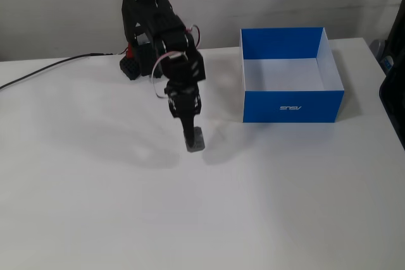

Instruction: Grasp the gray block and put it in the box.

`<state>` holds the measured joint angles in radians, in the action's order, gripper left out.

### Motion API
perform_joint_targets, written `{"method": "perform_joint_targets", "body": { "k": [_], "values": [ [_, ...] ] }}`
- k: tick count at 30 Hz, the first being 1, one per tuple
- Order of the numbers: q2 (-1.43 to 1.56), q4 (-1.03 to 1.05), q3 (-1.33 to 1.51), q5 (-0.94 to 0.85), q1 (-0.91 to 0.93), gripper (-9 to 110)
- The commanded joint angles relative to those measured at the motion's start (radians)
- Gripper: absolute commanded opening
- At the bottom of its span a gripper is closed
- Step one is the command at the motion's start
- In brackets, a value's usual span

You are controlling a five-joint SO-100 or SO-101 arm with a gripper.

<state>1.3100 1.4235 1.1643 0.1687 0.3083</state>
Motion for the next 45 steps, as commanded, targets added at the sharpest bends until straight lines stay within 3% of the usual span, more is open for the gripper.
{"method": "perform_joint_targets", "body": {
  "k": [1,16,25,40,42,43,45],
  "values": [
    [0.048,0.097,-0.247,-0.012,0.054,3],
    [0.049,0.414,-0.629,-0.017,0.495,3],
    [-0.015,0.426,-0.623,-0.018,0.719,2],
    [-0.112,0.425,-0.657,-0.028,0.871,3],
    [-0.112,0.428,-0.658,-0.040,0.882,9],
    [-0.112,0.428,-0.661,-0.040,0.884,20],
    [-0.112,0.433,-0.663,-0.040,0.884,25]
  ]
}}
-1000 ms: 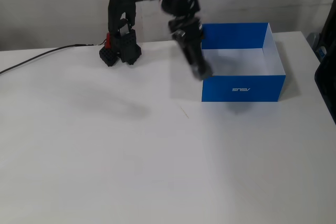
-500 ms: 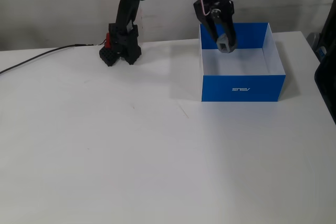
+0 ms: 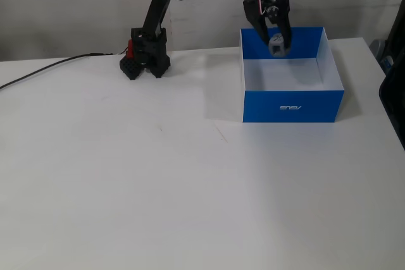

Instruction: Grasp the gray block and put it in the box.

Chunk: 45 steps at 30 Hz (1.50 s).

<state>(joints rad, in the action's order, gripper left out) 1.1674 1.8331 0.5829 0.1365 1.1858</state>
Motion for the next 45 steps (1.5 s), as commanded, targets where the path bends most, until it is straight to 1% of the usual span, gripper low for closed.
{"method": "perform_joint_targets", "body": {
  "k": [1,4,9,10,15,22,28,37,45],
  "values": [
    [0.031,0.023,-0.081,-0.008,0.003,27],
    [0.031,0.026,-0.083,-0.012,-0.006,23],
    [0.034,0.031,-0.092,-0.017,-0.028,3],
    [0.038,0.032,-0.092,-0.017,-0.037,0],
    [0.069,0.048,-0.094,-0.005,-0.112,0],
    [0.150,0.051,-0.049,-0.015,-0.278,0],
    [0.261,0.051,0.060,-0.021,-0.488,0],
    [0.245,0.020,0.120,-0.014,-0.839,0],
    [0.278,0.017,0.117,0.015,-1.014,0]
  ]
}}
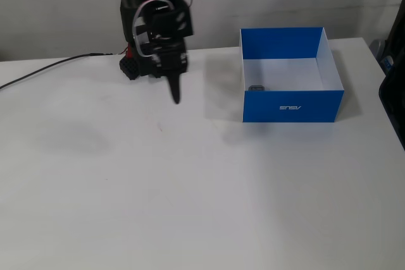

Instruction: Grasp the gray block and put it in the box.

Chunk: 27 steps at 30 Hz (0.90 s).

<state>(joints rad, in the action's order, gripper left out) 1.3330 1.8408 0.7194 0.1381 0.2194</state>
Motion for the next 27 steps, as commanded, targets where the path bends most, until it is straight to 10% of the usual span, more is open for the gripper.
{"method": "perform_joint_targets", "body": {
  "k": [1,27],
  "values": [
    [0.121,0.009,-0.011,0.015,-0.064,0],
    [0.844,-0.545,0.983,0.067,-0.281,0]
  ]
}}
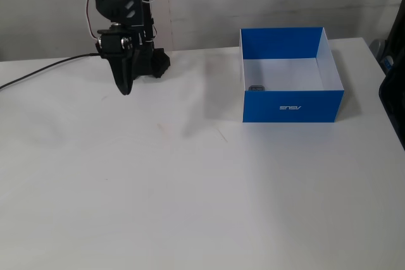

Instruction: Grasp the gray block and put it in the box.

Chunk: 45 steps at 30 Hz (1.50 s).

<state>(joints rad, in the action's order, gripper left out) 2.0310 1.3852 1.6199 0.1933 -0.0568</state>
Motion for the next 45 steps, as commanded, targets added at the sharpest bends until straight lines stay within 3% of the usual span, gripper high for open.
{"method": "perform_joint_targets", "body": {
  "k": [1,8,22,45],
  "values": [
    [0.179,-0.121,0.132,0.012,-0.005,0],
    [0.459,-0.399,0.518,-0.025,0.012,0],
    [0.811,-0.673,1.014,-0.195,0.063,0],
    [1.362,-0.649,1.447,-0.241,0.028,0]
  ]
}}
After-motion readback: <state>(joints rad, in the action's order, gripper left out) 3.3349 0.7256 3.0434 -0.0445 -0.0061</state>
